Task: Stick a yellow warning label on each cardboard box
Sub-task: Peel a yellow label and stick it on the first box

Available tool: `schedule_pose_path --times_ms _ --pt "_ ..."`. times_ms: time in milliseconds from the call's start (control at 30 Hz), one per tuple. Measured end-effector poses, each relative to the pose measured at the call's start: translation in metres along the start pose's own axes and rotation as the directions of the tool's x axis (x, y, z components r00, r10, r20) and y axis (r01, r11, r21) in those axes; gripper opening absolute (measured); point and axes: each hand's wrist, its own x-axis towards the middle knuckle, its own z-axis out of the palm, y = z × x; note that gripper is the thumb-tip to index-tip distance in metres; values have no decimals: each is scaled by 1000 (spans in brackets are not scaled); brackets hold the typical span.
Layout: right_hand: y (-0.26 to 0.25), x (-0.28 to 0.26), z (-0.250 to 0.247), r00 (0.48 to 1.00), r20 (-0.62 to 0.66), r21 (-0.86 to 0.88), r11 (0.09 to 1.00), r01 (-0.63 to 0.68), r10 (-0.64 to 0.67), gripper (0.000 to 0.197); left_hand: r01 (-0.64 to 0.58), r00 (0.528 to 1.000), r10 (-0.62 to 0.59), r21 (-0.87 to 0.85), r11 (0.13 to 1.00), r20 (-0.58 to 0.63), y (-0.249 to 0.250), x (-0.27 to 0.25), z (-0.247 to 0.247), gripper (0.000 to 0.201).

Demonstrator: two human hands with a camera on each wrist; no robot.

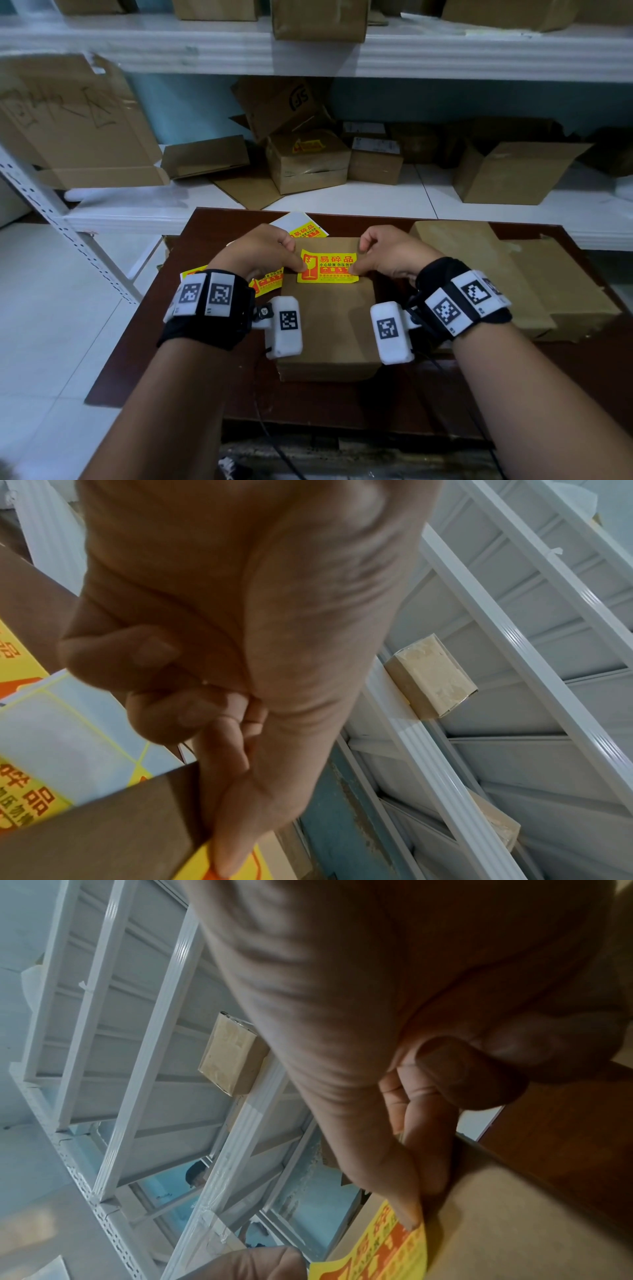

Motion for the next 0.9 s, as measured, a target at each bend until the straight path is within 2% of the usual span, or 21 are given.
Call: schedule_pose_path --times_ms 133,333,533,633,700,733,833,867,900 --pt "-1 -1 1 1000 -13 -3 1000 -6 6 38 14 1000 -14 0 1000 -2 -1 3 0 46" --pt "0 -2 1 999 3 7 999 -38 38 37 98 994 -97 -22 995 42 -11 6 -1 45" --pt "5 -1 -2 997 -4 55 996 -73 74 41 137 989 -129 -120 983 73 -18 1 -3 31" --pt "11 -5 -8 993 -10 94 989 -113 115 56 151 983 -135 -134 979 126 -19 -2 -3 21" --pt "14 -8 -8 987 12 168 973 -158 159 59 158 979 -136 -148 976 149 -20 -2 -4 29" --pt "14 -9 -8 984 36 192 965 -180 177 55 161 978 -137 -157 974 156 -20 -2 -4 32" --pt "15 -11 -7 982 68 216 958 -189 178 23 116 983 -74 -251 961 170 -18 0 1 35" --pt "15 -11 -7 982 67 239 952 -189 178 22 79 986 -30 -301 951 164 -15 -1 3 36" --pt "15 -9 -8 982 63 275 943 -188 177 30 41 988 14 -352 935 152 -12 -1 5 38"
